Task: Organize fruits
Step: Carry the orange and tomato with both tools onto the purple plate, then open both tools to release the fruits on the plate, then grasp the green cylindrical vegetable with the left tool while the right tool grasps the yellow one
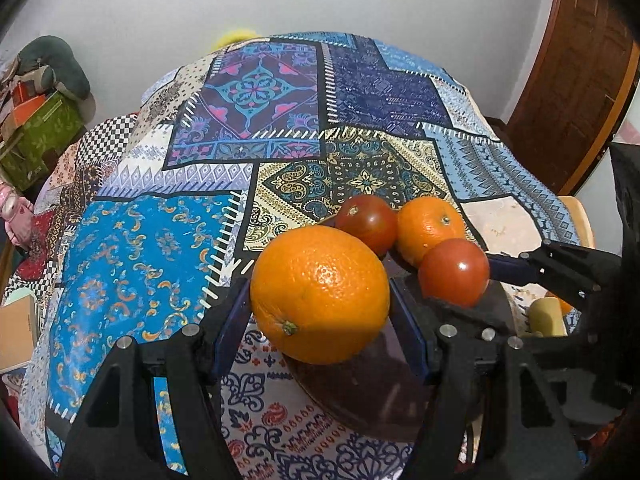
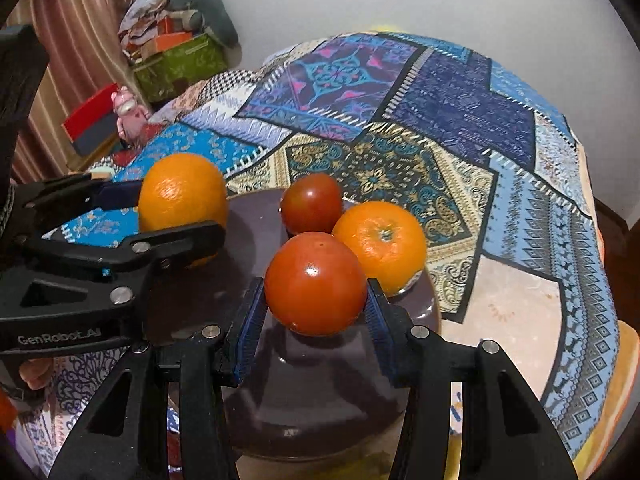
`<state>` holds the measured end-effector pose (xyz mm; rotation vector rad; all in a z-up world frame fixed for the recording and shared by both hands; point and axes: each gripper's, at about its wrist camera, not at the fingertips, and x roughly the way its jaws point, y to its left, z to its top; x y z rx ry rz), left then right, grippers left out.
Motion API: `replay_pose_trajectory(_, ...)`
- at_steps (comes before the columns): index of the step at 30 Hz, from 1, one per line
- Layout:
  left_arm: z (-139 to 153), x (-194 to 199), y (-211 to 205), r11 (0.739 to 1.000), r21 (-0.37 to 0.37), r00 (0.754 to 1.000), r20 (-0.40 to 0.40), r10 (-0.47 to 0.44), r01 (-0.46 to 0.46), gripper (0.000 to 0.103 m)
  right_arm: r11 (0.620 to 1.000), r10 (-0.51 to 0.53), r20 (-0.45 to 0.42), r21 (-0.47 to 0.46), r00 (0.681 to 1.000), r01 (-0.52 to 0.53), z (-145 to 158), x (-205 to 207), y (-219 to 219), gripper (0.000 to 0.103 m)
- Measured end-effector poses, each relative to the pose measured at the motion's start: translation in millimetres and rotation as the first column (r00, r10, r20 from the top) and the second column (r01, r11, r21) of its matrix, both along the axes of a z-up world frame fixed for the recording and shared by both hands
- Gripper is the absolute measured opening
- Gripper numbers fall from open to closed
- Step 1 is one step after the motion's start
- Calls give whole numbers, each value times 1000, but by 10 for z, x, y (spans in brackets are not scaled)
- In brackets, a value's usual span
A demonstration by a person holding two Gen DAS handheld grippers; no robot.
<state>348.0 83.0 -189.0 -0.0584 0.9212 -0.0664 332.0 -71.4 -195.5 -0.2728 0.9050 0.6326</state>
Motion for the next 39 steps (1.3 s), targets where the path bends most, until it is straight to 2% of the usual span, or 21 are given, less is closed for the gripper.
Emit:
replay_pose_trajectory(15, -104, 133, -90, 1000, -11, 999, -31, -16, 16, 68, 1000, 6, -30, -4, 1000, -6, -93, 85, 60, 47)
replay_pose_trajectory(17, -79, 119, -85, 999, -31, 999, -22, -26, 25, 68, 1000, 1, -14, -6, 1000, -1, -72, 76, 60, 47)
replay_pose_trajectory(21, 56, 26, -134, 999, 25, 999, 38, -24, 23, 68, 1000, -2, -13, -4, 1000, 2, -35, 66, 19, 47)
replay_pose_trajectory(23, 118, -22, -135, 999, 24, 999, 47, -27, 26, 68, 1000, -7, -10, -7, 1000, 7, -11, 43, -16, 47)
replay_pose_trajectory(31, 407, -359, -96, 1000, -3, 997, 82, -9, 9, 68, 999, -53, 54, 9, 997, 52, 281, -193, -339, 48)
replay_pose_trajectory(39, 624, -817, -224, 1000, -14, 994, 111, -23, 24, 68, 989, -137, 101, 76, 985, 129, 630, -504, -814, 53)
